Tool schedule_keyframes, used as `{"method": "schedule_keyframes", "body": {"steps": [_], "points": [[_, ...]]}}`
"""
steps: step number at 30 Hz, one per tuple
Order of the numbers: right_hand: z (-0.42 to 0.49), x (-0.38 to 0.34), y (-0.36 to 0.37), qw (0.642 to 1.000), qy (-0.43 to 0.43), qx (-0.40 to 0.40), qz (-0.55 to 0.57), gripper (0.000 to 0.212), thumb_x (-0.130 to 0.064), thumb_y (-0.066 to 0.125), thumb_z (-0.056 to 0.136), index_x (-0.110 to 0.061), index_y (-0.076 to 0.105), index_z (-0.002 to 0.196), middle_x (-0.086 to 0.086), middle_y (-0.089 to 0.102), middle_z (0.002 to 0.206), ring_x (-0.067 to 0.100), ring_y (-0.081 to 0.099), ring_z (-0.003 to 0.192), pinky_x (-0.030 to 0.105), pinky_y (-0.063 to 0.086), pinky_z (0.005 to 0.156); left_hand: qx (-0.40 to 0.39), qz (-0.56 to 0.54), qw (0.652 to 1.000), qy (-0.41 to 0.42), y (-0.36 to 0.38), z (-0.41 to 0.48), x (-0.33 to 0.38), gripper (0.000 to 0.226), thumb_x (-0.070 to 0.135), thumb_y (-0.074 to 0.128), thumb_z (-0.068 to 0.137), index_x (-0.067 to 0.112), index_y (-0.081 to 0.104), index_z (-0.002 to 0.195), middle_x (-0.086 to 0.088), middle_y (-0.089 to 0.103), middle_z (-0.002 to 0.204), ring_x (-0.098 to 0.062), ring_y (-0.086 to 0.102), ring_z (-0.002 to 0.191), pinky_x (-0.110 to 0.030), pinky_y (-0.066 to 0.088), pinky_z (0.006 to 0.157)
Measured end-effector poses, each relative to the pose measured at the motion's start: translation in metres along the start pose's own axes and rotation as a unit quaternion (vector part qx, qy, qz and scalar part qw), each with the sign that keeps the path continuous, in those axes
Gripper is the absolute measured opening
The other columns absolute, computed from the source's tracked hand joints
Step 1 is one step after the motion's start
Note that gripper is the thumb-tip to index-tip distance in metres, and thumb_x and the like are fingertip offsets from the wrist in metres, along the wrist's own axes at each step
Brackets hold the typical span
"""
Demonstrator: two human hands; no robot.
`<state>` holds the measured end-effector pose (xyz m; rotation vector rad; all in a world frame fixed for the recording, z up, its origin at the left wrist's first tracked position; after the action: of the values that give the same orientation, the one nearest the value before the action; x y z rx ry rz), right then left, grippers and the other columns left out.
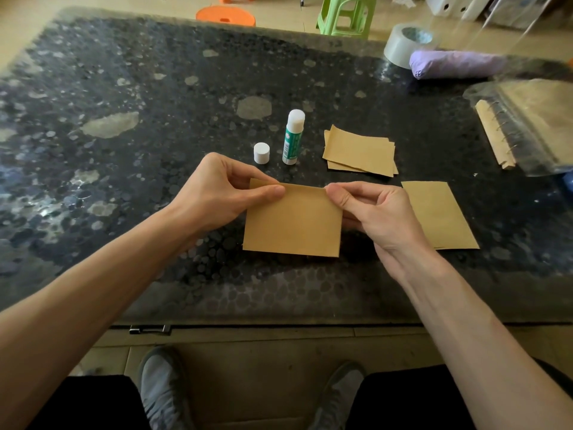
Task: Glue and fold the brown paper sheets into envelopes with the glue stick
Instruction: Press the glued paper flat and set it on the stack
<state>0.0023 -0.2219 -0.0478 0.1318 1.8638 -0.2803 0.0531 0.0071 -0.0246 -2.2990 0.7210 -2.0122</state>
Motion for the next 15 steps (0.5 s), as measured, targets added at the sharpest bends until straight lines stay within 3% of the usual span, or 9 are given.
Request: {"method": "schedule_keyframes", "body": {"steps": [4,8,15], "points": [[0.002,0.000,-0.005,1.000,-0.007,0.018,-0.020,0.020,-0.037,0.084,0.081,-0.022,0.083,0.094,-0.008,0.081,0.092,0.009,0.076,0.092,0.029,0.062,0.076,0.000,-0.006,1.000,-0.005,0.001,0.000,-0.001,0.016,0.031,0.083,0.083,0.021,0.083,0.095,0.005,0.080,0.085,-0.008,0.077,0.084,-0.014,0.057,0.072],[0.001,0.002,0.001,1.000,0.007,-0.024,0.015,0.019,-0.027,0.084,0.083,-0.015,0.081,0.097,-0.001,0.081,0.093,0.015,0.078,0.093,0.029,0.062,0.076,0.009,-0.013,1.000,-0.010,-0.001,-0.001,-0.002,0.014,0.031,0.083,0.084,0.022,0.083,0.096,0.004,0.081,0.087,-0.009,0.077,0.085,-0.018,0.060,0.076],[0.000,-0.006,0.001,1.000,-0.027,-0.013,0.003,0.023,-0.032,0.085,0.080,-0.016,0.081,0.097,-0.002,0.081,0.095,0.014,0.077,0.095,0.038,0.063,0.087,-0.009,-0.120,0.990,-0.073,0.015,-0.009,-0.012,0.026,0.033,0.084,0.081,0.016,0.080,0.101,0.001,0.081,0.094,-0.013,0.078,0.089,-0.020,0.060,0.072]]}}
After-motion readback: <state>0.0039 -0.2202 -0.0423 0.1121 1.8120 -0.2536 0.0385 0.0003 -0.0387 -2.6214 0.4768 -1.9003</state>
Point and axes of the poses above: each hand's wrist, its own z-axis towards the middle knuckle, its own y-axis out of the palm, x = y × z, the point moved 8 cm from there along z, towards the middle knuckle
